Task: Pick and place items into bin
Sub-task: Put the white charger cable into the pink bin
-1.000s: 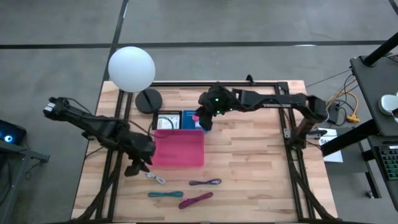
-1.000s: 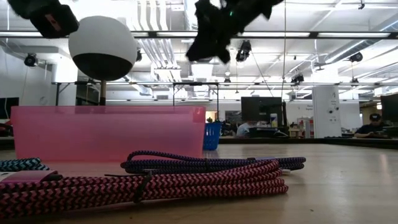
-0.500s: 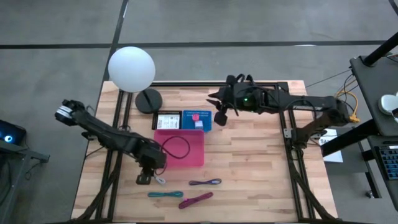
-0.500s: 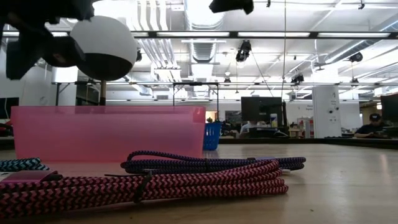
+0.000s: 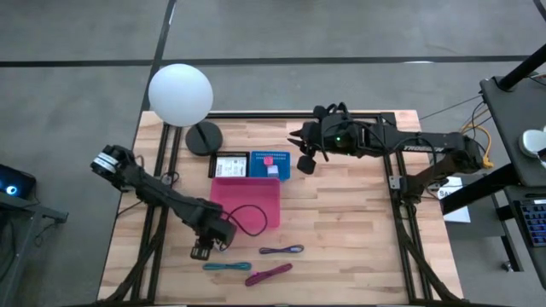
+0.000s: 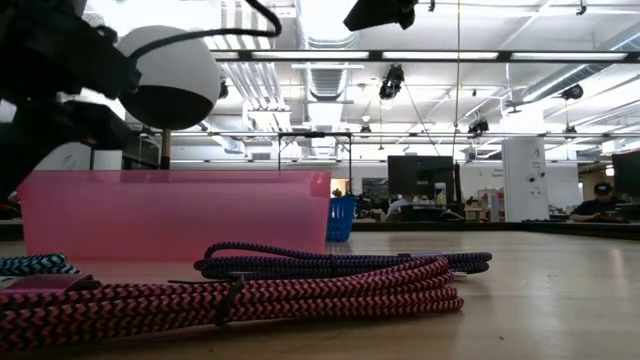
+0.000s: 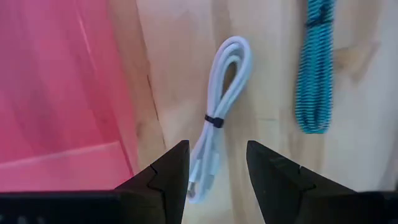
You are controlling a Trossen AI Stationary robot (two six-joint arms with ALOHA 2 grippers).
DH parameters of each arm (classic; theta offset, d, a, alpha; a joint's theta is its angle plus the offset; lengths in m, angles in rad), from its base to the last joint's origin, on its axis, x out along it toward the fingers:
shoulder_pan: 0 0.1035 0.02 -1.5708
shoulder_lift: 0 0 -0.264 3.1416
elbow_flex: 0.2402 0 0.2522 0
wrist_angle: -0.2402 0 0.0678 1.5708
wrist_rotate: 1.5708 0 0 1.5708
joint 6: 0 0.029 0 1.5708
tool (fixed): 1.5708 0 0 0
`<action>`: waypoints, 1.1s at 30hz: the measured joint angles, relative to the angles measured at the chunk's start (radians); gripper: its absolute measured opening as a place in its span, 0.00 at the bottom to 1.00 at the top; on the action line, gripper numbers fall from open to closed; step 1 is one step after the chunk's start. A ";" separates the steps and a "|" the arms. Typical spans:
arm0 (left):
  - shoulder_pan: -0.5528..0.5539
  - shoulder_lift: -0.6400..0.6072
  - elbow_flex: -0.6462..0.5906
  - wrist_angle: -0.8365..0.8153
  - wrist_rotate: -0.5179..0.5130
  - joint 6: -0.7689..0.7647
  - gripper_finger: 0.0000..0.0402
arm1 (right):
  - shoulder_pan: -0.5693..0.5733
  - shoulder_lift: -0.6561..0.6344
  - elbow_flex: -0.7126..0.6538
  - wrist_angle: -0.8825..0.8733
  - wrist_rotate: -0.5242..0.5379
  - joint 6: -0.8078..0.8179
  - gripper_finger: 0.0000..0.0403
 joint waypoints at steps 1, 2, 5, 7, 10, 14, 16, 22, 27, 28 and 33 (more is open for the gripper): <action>-0.002 0.011 0.000 0.000 -0.002 0.006 0.36 | 0.000 0.000 -0.002 -0.005 0.000 0.000 0.16; -0.003 0.019 0.000 0.000 -0.003 0.014 0.36 | 0.000 0.000 -0.003 -0.013 0.000 0.002 0.16; -0.009 0.042 0.000 0.001 -0.008 0.042 0.36 | 0.000 0.000 -0.003 -0.036 0.000 0.014 0.16; -0.014 0.052 0.000 0.002 -0.010 0.050 0.36 | 0.000 0.000 -0.004 -0.041 0.000 0.015 0.16; -0.020 0.064 -0.002 0.005 -0.020 0.058 0.36 | 0.000 0.000 -0.004 -0.040 0.000 0.014 0.16; -0.023 0.081 -0.013 0.010 -0.025 0.054 0.36 | 0.000 0.000 -0.004 -0.041 0.000 0.014 0.16; -0.023 0.093 -0.015 0.010 -0.025 0.048 0.36 | 0.000 0.000 -0.004 -0.040 0.000 0.014 0.16; -0.023 0.117 -0.014 0.037 -0.027 0.049 0.36 | 0.000 0.000 -0.005 -0.042 0.000 0.014 0.15; -0.025 0.123 -0.014 0.055 -0.028 0.048 0.36 | 0.000 0.000 -0.005 -0.044 0.000 0.014 0.15; -0.025 0.123 -0.014 0.056 -0.028 0.048 0.36 | 0.000 0.000 -0.005 -0.044 0.000 0.014 0.15; -0.033 0.124 -0.008 0.055 -0.025 0.048 0.36 | 0.000 0.000 -0.005 -0.046 -0.001 0.000 0.15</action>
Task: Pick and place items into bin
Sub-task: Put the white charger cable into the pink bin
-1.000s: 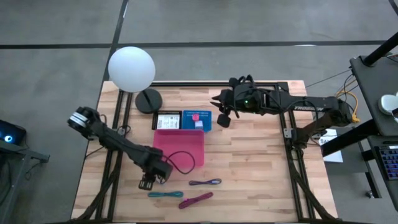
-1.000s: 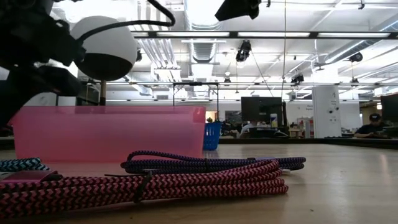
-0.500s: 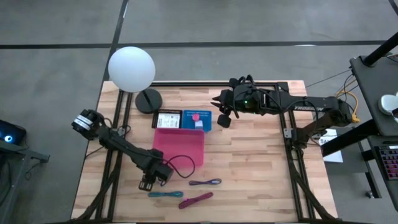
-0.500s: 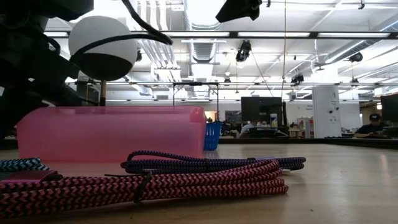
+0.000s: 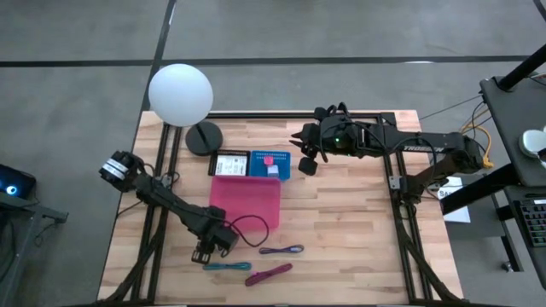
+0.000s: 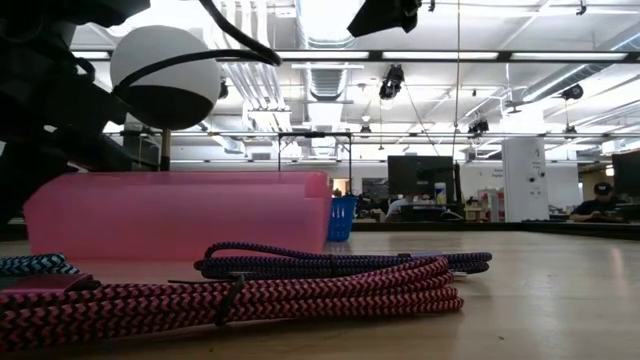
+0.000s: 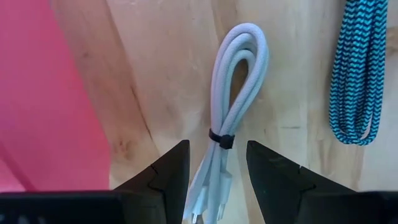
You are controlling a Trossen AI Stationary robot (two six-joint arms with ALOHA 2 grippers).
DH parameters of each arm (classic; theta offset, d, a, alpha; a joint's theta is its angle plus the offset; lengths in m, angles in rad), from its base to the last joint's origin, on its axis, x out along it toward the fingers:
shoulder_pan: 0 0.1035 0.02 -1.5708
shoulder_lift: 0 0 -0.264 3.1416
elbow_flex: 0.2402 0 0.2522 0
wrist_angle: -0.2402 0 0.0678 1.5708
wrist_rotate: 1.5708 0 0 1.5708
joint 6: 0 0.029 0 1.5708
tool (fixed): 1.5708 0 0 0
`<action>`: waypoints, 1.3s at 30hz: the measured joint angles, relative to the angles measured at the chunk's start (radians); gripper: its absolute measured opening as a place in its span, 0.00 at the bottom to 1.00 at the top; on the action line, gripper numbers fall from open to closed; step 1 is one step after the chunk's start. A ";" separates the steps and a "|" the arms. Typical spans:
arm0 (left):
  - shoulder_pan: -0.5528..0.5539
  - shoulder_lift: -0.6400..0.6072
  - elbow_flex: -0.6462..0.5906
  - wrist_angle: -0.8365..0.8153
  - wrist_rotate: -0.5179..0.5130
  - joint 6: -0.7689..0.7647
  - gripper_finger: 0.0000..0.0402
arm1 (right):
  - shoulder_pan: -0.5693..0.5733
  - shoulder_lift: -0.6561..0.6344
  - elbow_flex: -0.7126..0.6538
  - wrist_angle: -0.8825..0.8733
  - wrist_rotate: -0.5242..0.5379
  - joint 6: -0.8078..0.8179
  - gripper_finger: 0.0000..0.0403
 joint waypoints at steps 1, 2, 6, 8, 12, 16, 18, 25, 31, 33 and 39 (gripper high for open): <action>-0.001 0.000 0.003 -0.001 0.001 0.000 0.36 | 0.000 0.000 0.000 0.000 0.000 -0.001 0.15; -0.001 -0.001 0.005 -0.005 0.002 0.000 0.36 | 0.000 0.000 0.000 0.000 0.000 -0.001 0.15; -0.001 -0.012 0.017 -0.016 0.003 -0.002 0.36 | 0.000 0.000 0.000 0.000 0.000 -0.002 0.15; -0.005 -0.012 0.021 -0.032 0.004 -0.002 0.36 | 0.000 0.000 0.000 0.000 0.000 -0.004 0.15; -0.016 -0.012 0.021 -0.033 0.002 -0.004 0.36 | 0.000 0.000 0.000 -0.001 0.000 -0.005 0.15; -0.043 -0.013 0.020 -0.020 -0.047 -0.001 0.36 | 0.000 0.000 0.000 -0.001 0.000 -0.004 0.15; -0.050 -0.013 0.016 -0.025 -0.074 -0.001 0.36 | 0.000 0.000 0.000 -0.001 0.000 -0.001 0.15; -0.056 -0.013 0.004 -0.015 -0.100 -0.001 0.36 | 0.000 0.000 0.000 -0.001 0.000 -0.002 0.14; -0.066 -0.014 -0.003 0.044 -0.078 0.004 0.36 | 0.000 0.000 0.000 -0.001 0.000 -0.001 0.14; -0.065 -0.015 -0.010 0.065 -0.082 0.006 0.36 | 0.000 0.000 0.000 -0.001 0.000 -0.001 0.14; -0.066 -0.018 -0.019 0.081 -0.090 0.002 0.36 | 0.000 0.000 0.000 -0.001 0.000 -0.003 0.14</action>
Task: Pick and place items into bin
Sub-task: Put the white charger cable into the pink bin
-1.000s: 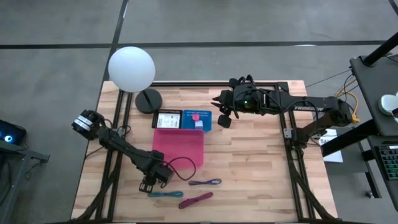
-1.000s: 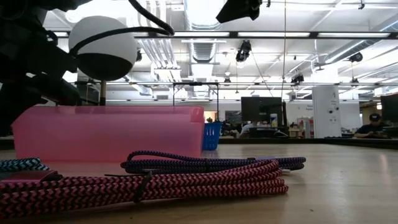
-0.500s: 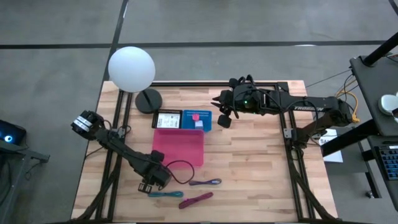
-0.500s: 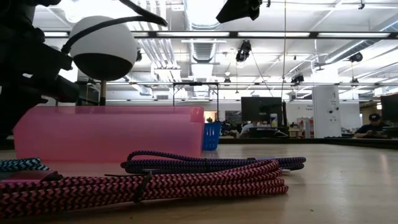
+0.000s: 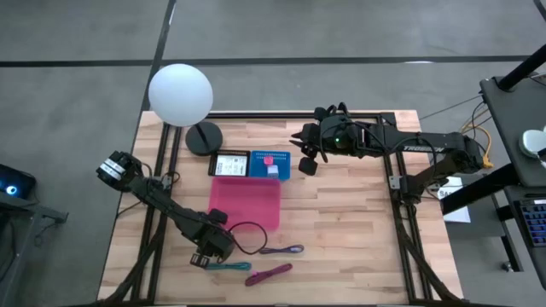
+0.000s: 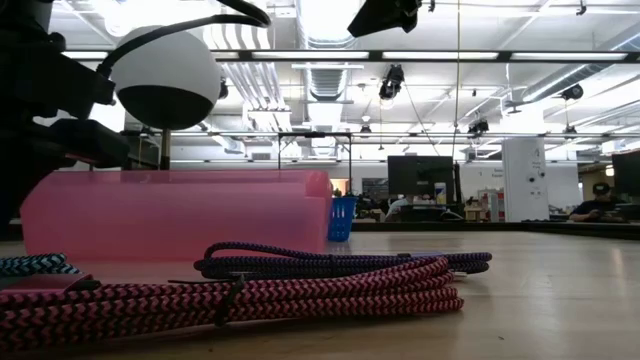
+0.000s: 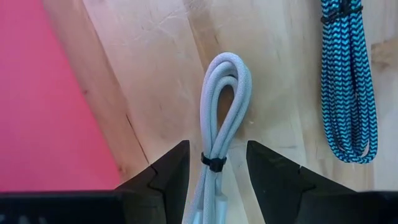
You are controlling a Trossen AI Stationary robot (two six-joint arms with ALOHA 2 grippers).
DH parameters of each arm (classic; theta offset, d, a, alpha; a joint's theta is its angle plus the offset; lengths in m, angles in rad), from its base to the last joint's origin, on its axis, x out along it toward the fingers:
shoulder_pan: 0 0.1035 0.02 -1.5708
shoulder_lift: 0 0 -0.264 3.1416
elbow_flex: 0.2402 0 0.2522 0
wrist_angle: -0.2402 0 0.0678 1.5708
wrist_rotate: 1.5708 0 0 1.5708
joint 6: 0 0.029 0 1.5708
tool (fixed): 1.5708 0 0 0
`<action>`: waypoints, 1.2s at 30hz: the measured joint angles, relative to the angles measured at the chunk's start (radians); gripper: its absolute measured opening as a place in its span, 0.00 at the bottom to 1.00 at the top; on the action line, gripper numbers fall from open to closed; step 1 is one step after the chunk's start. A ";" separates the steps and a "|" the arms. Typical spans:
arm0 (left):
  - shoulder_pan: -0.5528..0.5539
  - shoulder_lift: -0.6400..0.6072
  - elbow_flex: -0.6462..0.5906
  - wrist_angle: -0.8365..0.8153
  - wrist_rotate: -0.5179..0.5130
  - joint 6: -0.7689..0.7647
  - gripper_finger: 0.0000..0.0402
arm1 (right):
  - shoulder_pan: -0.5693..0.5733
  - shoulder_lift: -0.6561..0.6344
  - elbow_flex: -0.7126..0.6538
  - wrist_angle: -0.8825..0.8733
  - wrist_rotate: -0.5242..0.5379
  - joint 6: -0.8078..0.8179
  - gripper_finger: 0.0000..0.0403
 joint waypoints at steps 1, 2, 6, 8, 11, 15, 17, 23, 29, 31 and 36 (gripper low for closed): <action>-0.001 0.000 0.000 0.000 0.000 0.001 0.36 | 0.000 0.000 0.000 0.000 0.000 -0.001 0.14; -0.001 0.000 -0.001 0.000 0.001 0.005 0.35 | 0.000 0.000 0.000 0.000 0.000 -0.001 0.14; -0.001 0.001 -0.002 0.000 0.003 0.005 0.30 | 0.000 0.000 0.000 0.000 0.000 -0.001 0.14; -0.001 0.001 -0.002 0.000 0.007 -0.001 0.26 | 0.000 0.000 0.000 0.000 0.000 -0.001 0.14; -0.001 0.002 -0.002 -0.002 0.008 -0.002 0.21 | 0.000 0.000 0.000 -0.001 0.000 -0.002 0.14; -0.001 0.003 0.004 -0.002 0.007 -0.004 0.18 | 0.000 0.000 0.000 -0.016 0.000 -0.002 0.14; -0.001 0.003 0.004 -0.003 0.006 -0.005 0.17 | 0.000 0.000 0.000 -0.024 0.000 -0.001 0.14; -0.001 0.001 0.005 -0.013 0.009 -0.008 0.17 | 0.000 0.000 0.000 -0.026 0.000 -0.001 0.14; -0.001 -0.045 0.005 -0.045 0.019 -0.031 0.17 | 0.000 0.000 0.000 -0.026 0.000 -0.001 0.14; -0.001 -0.066 0.005 -0.054 0.019 -0.029 0.17 | 0.000 0.000 0.000 -0.026 0.000 -0.001 0.14; -0.002 -0.111 0.005 -0.064 0.018 -0.031 0.17 | 0.000 0.000 0.000 -0.025 0.000 -0.001 0.14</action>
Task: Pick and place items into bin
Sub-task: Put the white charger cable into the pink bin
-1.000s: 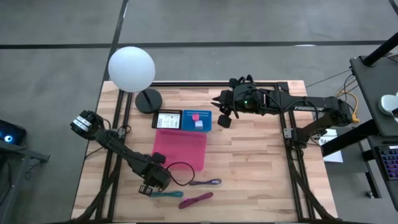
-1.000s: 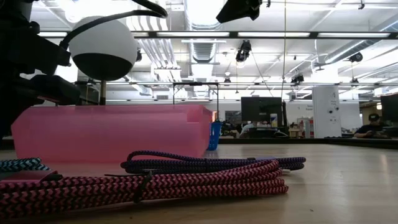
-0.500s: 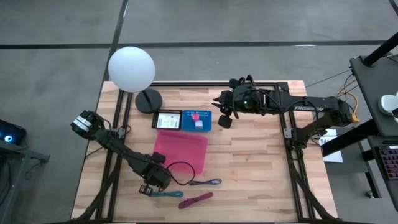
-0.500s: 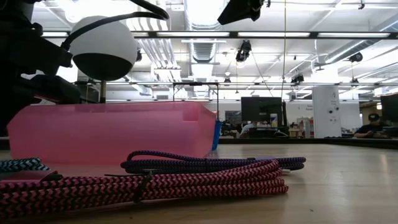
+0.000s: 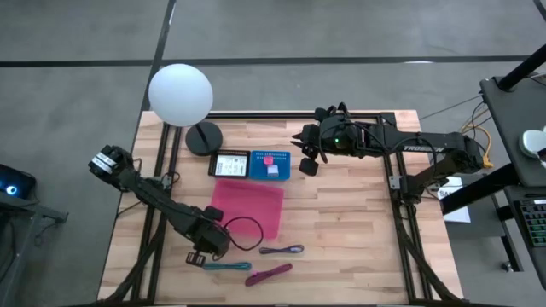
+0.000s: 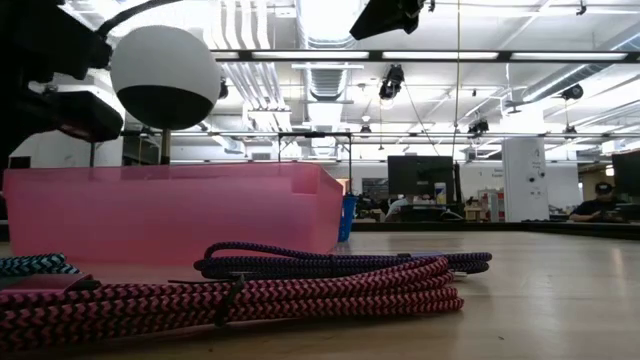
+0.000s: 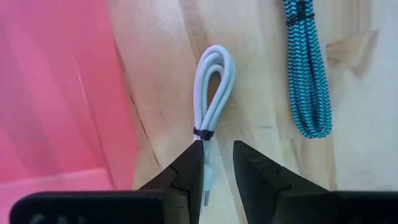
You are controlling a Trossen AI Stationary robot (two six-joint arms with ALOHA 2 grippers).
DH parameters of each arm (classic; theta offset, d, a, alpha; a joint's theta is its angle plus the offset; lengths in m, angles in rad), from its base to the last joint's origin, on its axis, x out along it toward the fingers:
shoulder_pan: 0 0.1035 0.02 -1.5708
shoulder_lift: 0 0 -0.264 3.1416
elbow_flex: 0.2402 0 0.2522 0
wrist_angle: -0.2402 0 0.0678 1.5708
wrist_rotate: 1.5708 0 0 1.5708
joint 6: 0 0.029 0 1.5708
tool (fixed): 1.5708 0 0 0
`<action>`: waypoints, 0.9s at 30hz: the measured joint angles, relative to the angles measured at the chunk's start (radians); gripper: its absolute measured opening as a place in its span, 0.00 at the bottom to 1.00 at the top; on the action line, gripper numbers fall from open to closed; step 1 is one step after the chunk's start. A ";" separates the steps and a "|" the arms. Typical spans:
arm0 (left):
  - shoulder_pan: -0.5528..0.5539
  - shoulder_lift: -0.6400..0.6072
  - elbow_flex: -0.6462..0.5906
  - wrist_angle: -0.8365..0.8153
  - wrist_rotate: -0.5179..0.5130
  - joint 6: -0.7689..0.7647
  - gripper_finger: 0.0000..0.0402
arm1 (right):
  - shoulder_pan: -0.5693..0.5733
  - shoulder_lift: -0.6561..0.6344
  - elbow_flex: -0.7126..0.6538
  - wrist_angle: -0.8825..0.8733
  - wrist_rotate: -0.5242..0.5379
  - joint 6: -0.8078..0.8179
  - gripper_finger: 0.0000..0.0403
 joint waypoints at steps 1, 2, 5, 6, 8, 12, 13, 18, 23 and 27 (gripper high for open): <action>-0.002 -0.002 -0.002 0.001 -0.001 0.000 0.17 | 0.000 0.000 0.000 0.000 0.000 0.000 0.14; -0.003 -0.003 -0.004 -0.003 -0.006 0.001 0.17 | 0.000 0.000 0.000 0.000 0.000 0.000 0.14; -0.004 0.007 -0.008 -0.023 -0.009 0.001 0.17 | 0.000 0.000 0.000 0.000 0.000 0.000 0.14; -0.005 0.012 -0.009 -0.027 -0.009 0.002 0.17 | 0.000 0.000 0.000 0.000 0.000 0.000 0.14; -0.011 0.022 -0.011 -0.050 -0.016 0.002 0.17 | 0.000 0.000 0.000 0.000 0.000 0.000 0.14; -0.013 0.022 -0.029 -0.069 -0.035 0.001 0.17 | 0.000 0.000 0.000 -0.009 0.000 0.003 0.14; -0.013 0.022 -0.034 -0.069 -0.033 0.001 0.17 | 0.000 0.000 0.000 -0.013 0.000 0.003 0.14; -0.016 0.021 -0.058 -0.068 -0.007 0.001 0.17 | 0.000 0.000 0.000 -0.027 0.000 0.004 0.14; -0.016 0.020 -0.066 -0.067 0.012 -0.001 0.19 | 0.000 0.000 0.000 -0.028 0.000 0.007 0.14; -0.017 0.020 -0.067 -0.066 0.019 -0.001 0.27 | 0.000 0.000 0.000 -0.028 0.000 0.008 0.14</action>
